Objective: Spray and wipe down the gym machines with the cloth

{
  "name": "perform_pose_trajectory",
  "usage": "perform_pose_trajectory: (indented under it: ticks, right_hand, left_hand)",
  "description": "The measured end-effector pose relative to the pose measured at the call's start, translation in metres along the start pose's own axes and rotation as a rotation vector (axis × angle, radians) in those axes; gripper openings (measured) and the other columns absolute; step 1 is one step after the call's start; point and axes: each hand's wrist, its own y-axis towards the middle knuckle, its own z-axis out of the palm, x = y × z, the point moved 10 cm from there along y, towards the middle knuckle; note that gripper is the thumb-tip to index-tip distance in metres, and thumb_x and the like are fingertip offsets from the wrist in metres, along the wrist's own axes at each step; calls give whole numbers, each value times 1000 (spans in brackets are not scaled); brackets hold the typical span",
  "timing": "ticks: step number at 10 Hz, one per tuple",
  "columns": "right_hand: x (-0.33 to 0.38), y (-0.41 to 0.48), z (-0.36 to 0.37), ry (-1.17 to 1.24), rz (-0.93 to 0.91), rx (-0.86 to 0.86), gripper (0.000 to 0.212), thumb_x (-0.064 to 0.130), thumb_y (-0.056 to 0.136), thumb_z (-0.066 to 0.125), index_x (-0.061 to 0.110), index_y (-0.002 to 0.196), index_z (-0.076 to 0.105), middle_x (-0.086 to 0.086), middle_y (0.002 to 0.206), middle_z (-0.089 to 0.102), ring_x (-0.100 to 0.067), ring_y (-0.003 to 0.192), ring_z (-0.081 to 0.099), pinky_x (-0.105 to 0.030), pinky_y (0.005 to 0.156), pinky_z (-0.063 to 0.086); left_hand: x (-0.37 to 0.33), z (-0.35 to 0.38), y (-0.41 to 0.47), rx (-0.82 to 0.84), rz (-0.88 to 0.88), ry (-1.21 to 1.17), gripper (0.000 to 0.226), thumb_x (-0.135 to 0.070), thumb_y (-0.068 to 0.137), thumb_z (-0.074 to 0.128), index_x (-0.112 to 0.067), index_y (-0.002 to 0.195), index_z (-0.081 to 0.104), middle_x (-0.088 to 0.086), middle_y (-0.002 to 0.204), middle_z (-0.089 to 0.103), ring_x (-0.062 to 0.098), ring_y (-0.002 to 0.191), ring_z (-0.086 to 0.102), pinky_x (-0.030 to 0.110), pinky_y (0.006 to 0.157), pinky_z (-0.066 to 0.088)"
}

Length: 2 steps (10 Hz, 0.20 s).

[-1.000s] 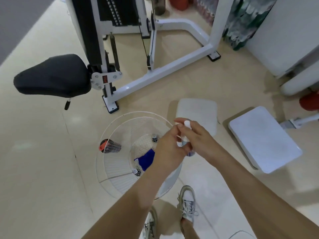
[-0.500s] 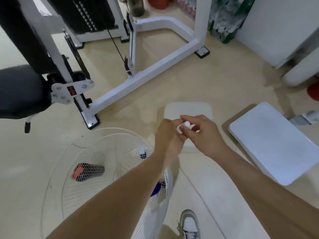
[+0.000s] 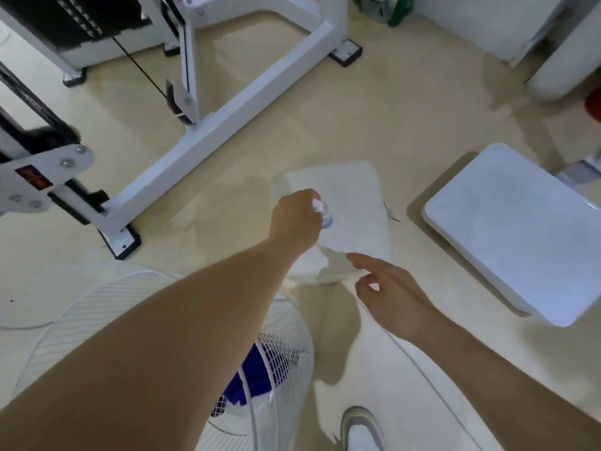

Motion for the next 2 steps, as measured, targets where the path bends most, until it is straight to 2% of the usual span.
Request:
perform_pose_trajectory:
  ticks: [1,2]
  right_hand:
    - [-12,-5,-2,90,34,-25,43,6,93,51,34,126,59,10,118,61,-9,92,60,-10,75,42]
    - [-12,-4,-7,248,85,-54,41,1,93,51,39,106,60,9,105,64,-5,72,58,-9,59,44]
  left_hand:
    - [15,18,6,47,-25,21,25,-10,94,48,-15,113,63,6,113,65,26,105,61,27,77,42]
    - [20,21,10,91,-48,-48,37,-13,94,51,-22,130,54,5,127,61,25,111,58,22,79,39]
